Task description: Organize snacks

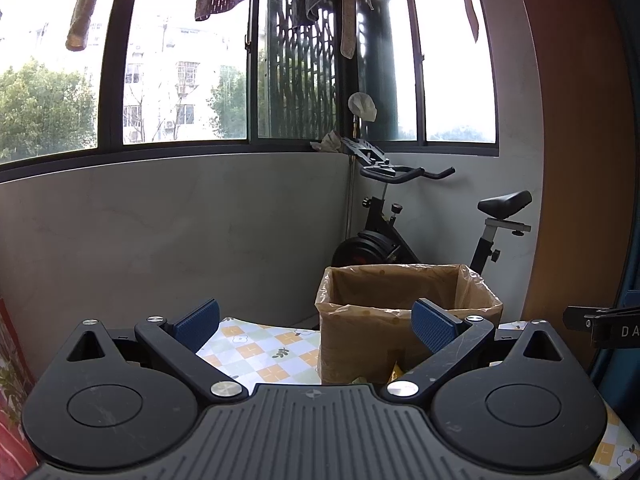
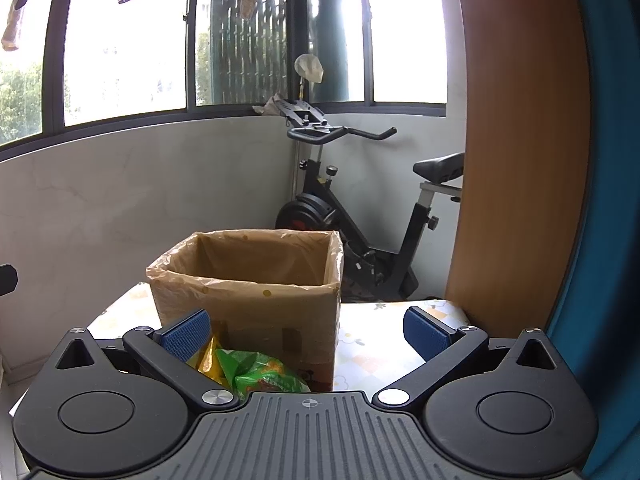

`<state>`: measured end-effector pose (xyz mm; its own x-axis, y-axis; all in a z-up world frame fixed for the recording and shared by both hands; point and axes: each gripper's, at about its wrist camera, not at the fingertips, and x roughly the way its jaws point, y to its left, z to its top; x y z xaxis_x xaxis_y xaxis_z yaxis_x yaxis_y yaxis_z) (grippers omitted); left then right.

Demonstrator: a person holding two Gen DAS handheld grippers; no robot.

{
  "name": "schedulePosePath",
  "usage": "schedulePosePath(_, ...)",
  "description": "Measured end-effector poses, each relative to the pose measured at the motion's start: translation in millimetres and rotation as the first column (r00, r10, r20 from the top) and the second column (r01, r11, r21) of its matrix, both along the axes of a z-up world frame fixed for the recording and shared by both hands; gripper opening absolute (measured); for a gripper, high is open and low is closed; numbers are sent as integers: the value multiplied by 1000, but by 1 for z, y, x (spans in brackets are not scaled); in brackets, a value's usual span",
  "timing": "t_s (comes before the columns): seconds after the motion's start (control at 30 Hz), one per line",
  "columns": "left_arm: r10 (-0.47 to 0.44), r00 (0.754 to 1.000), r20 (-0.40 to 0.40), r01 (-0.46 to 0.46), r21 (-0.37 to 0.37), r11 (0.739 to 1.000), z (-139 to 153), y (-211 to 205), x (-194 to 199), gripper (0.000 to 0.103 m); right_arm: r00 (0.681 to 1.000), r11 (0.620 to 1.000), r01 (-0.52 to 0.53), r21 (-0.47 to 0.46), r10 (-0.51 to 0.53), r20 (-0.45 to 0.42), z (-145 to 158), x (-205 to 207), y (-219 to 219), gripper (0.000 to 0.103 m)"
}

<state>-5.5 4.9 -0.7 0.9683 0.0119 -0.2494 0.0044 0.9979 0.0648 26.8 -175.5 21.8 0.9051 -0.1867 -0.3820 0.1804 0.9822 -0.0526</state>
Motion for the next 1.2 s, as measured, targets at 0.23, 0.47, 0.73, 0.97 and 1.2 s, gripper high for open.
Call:
schedulePosePath(0.23,0,1000,1,0,0,1000,-1,-4,-1,103,1000,1000,3,-1,-3,2,1,0,0,103)
schedulePosePath(0.47,0,1000,-1,0,0,1000,-1,-7,-1,103,1000,1000,1,1,-1,-1,0,1,0,103)
schedulePosePath(0.73,-2,1000,-4,2,-3,1000,-2,-7,0,103,1000,1000,2,1,-2,-2,-1,1,-1,103)
schedulePosePath(0.97,-5,1000,-11,5,-10,1000,-4,-5,0,103,1000,1000,4,2,-4,-6,-1,2,-2,103)
schedulePosePath(1.2,-6,1000,-12,6,-12,1000,-4,-5,-1,103,1000,1000,5,3,-5,-7,-2,2,-2,103)
